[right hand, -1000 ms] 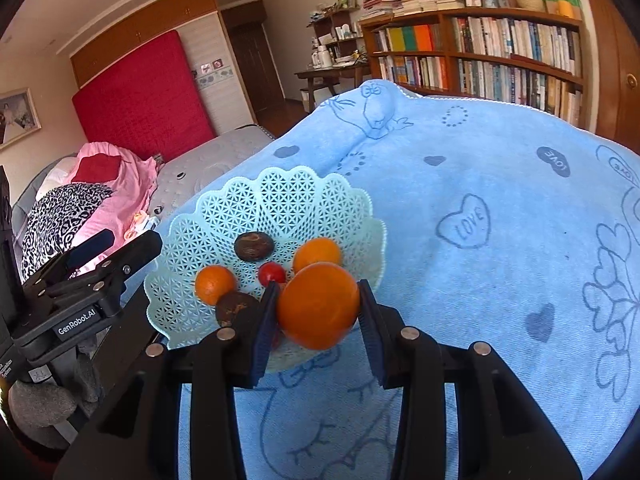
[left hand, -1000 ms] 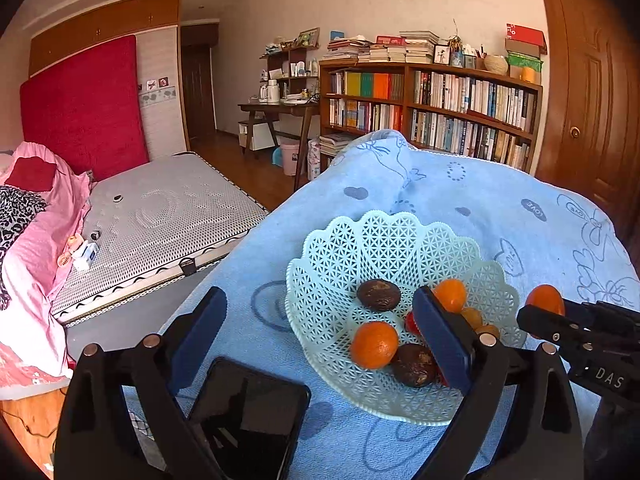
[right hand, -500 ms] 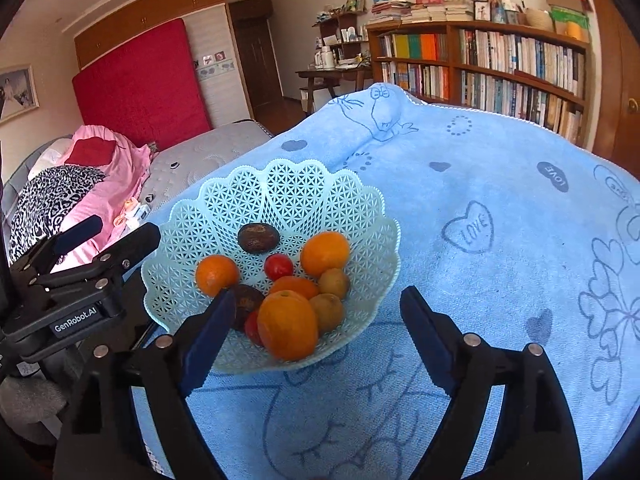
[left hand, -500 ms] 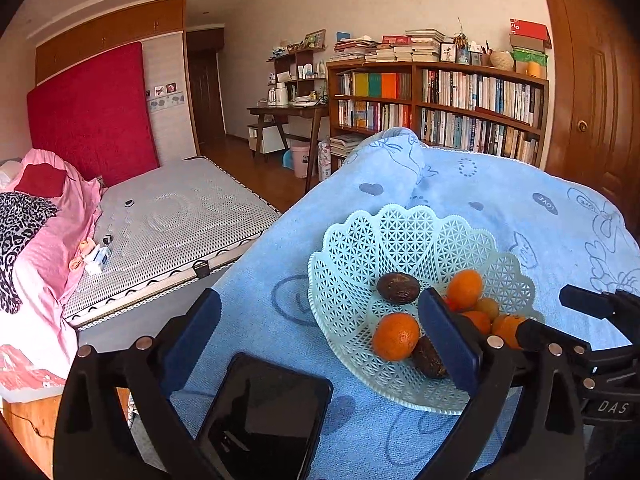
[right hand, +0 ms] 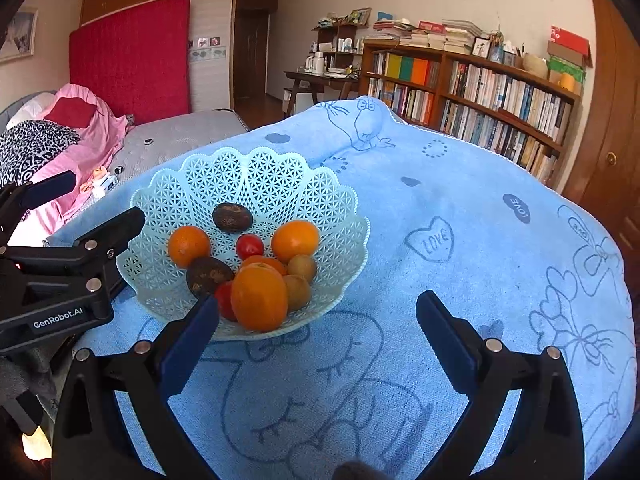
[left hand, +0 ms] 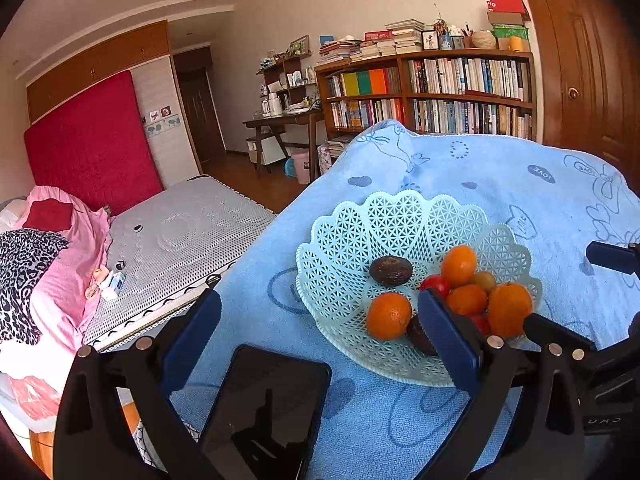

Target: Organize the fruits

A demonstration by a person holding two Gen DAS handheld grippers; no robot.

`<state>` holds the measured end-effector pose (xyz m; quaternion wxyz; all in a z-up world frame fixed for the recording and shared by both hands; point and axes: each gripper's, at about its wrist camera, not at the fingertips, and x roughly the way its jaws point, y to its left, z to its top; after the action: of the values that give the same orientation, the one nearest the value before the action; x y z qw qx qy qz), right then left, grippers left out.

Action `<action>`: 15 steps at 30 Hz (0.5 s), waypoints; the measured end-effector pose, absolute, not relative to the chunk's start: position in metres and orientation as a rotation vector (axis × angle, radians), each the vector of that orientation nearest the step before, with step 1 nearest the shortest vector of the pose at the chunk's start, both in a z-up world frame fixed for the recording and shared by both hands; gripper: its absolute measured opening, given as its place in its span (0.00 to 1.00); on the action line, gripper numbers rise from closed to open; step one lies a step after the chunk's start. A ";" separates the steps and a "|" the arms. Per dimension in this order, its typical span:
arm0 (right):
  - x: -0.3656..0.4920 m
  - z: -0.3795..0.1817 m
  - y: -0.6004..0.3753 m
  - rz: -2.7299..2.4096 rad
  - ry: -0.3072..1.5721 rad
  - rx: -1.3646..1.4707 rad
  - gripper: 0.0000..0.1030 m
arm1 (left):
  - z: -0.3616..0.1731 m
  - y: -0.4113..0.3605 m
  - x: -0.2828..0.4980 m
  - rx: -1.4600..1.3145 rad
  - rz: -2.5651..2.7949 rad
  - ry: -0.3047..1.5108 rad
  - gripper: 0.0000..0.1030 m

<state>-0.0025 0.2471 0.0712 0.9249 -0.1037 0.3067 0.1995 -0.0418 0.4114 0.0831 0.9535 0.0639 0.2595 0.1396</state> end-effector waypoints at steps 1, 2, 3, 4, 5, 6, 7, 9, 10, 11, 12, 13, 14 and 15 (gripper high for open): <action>-0.003 0.071 0.247 0.411 0.630 -0.212 0.95 | 0.083 0.410 -0.042 0.134 0.284 0.529 0.97; -0.004 0.072 0.246 0.409 0.627 -0.214 0.95 | 0.082 0.409 -0.043 0.138 0.285 0.530 0.97; -0.005 0.072 0.246 0.406 0.624 -0.217 0.95 | 0.081 0.408 -0.044 0.142 0.286 0.530 0.97; -0.006 0.072 0.246 0.401 0.621 -0.221 0.95 | 0.081 0.407 -0.045 0.146 0.285 0.531 0.97; -0.007 0.073 0.246 0.392 0.619 -0.229 0.95 | 0.081 0.406 -0.045 0.150 0.284 0.532 0.97; -0.008 0.073 0.246 0.383 0.616 -0.238 0.95 | 0.081 0.405 -0.046 0.153 0.283 0.532 0.97; -0.009 0.073 0.246 0.375 0.613 -0.245 0.95 | 0.081 0.404 -0.046 0.157 0.281 0.531 0.97; -0.011 0.073 0.246 0.367 0.606 -0.253 0.95 | 0.081 0.401 -0.047 0.166 0.279 0.530 0.97; -0.013 0.074 0.246 0.366 0.604 -0.255 0.95 | 0.081 0.400 -0.047 0.170 0.278 0.530 0.97; -0.014 0.074 0.246 0.364 0.602 -0.257 0.95 | 0.080 0.399 -0.047 0.172 0.277 0.530 0.97; -0.015 0.074 0.245 0.363 0.600 -0.258 0.95 | 0.080 0.398 -0.047 0.174 0.276 0.531 0.97; -0.015 0.073 0.245 0.362 0.598 -0.259 0.95 | 0.079 0.398 -0.048 0.176 0.276 0.532 0.97; -0.015 0.073 0.245 0.363 0.595 -0.259 0.95 | 0.079 0.397 -0.047 0.178 0.276 0.534 0.97; -0.016 0.073 0.245 0.363 0.592 -0.258 0.95 | 0.079 0.397 -0.047 0.179 0.276 0.535 0.97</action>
<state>-0.0155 0.2445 0.0732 0.9321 -0.1261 0.2895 0.1772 -0.0473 0.3967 0.0790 0.9511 0.0880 0.2631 0.1355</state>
